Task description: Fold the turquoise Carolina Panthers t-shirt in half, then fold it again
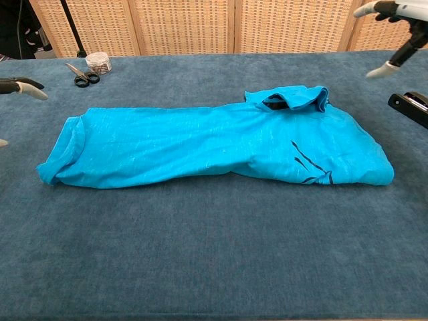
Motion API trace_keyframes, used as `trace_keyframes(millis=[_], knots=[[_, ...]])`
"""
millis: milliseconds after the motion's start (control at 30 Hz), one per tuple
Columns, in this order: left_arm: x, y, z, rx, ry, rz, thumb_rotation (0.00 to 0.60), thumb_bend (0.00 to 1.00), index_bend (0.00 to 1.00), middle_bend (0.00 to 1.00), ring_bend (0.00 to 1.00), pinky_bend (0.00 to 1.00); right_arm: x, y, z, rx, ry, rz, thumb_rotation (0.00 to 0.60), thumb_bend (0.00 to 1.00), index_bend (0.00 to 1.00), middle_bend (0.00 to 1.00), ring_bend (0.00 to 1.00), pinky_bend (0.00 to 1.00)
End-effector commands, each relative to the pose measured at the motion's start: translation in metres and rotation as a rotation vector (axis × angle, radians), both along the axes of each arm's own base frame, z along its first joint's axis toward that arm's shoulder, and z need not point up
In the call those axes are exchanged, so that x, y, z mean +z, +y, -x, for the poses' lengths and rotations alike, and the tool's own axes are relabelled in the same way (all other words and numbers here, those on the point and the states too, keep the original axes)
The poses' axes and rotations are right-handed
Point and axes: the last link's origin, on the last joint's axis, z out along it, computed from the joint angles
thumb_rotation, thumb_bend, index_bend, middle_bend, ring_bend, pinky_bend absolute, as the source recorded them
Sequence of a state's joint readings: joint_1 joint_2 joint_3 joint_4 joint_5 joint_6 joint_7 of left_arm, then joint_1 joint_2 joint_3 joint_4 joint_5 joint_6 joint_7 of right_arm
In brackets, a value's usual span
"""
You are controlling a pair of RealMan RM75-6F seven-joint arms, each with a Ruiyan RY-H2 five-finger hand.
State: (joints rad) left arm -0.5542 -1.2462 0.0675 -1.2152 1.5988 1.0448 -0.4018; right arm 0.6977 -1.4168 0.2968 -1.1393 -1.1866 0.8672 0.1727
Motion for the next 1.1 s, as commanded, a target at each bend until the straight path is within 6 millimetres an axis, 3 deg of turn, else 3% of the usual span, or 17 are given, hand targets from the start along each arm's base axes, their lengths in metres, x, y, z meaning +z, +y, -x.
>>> trace_keyframes(millis=[33, 133, 267, 433, 533, 733, 1100], knots=[[0.001, -0.001, 0.008, -0.002, 0.013, -0.004, 0.600, 0.34, 0.00, 0.00, 0.00, 0.00, 0.041, 0.065, 0.037, -0.055, 0.080, 0.033, 0.600, 0.00, 0.00, 0.00, 0.00, 0.00], [-0.002, 0.005, 0.011, -0.012, 0.029, -0.010, 0.600, 0.35, 0.00, 0.00, 0.00, 0.00, 0.052, 0.091, 0.042, -0.066, 0.060, 0.056, 0.600, 0.00, 0.00, 0.00, 0.00, 0.00], [-0.006, 0.013, 0.012, -0.028, 0.042, -0.024, 0.600, 0.36, 0.00, 0.00, 0.00, 0.00, 0.060, 0.109, 0.047, -0.077, 0.050, 0.082, 0.600, 0.00, 0.00, 0.00, 0.00, 0.00], [-0.018, 0.038, 0.011, -0.084, 0.091, -0.070, 0.600, 0.36, 0.00, 0.00, 0.00, 0.00, 0.071, 0.145, 0.062, -0.116, 0.015, 0.144, 0.600, 0.00, 0.00, 0.00, 0.00, 0.00], [-0.026, 0.050, 0.012, -0.102, 0.112, -0.085, 0.600, 0.36, 0.01, 0.00, 0.00, 0.00, 0.073, 0.157, 0.066, -0.113, 0.006, 0.172, 0.600, 0.00, 0.00, 0.00, 0.00, 0.00], [-0.038, 0.065, 0.015, -0.117, 0.149, -0.094, 0.600, 0.36, 0.01, 0.00, 0.00, 0.00, 0.072, 0.166, 0.073, -0.104, -0.002, 0.199, 0.600, 0.00, 0.00, 0.00, 0.00, 0.00], [-0.061, 0.085, 0.014, -0.091, 0.158, -0.092, 0.600, 0.36, 0.01, 0.00, 0.00, 0.00, 0.073, 0.163, 0.079, -0.113, -0.011, 0.199, 0.600, 0.00, 0.00, 0.00, 0.00, 0.00]])
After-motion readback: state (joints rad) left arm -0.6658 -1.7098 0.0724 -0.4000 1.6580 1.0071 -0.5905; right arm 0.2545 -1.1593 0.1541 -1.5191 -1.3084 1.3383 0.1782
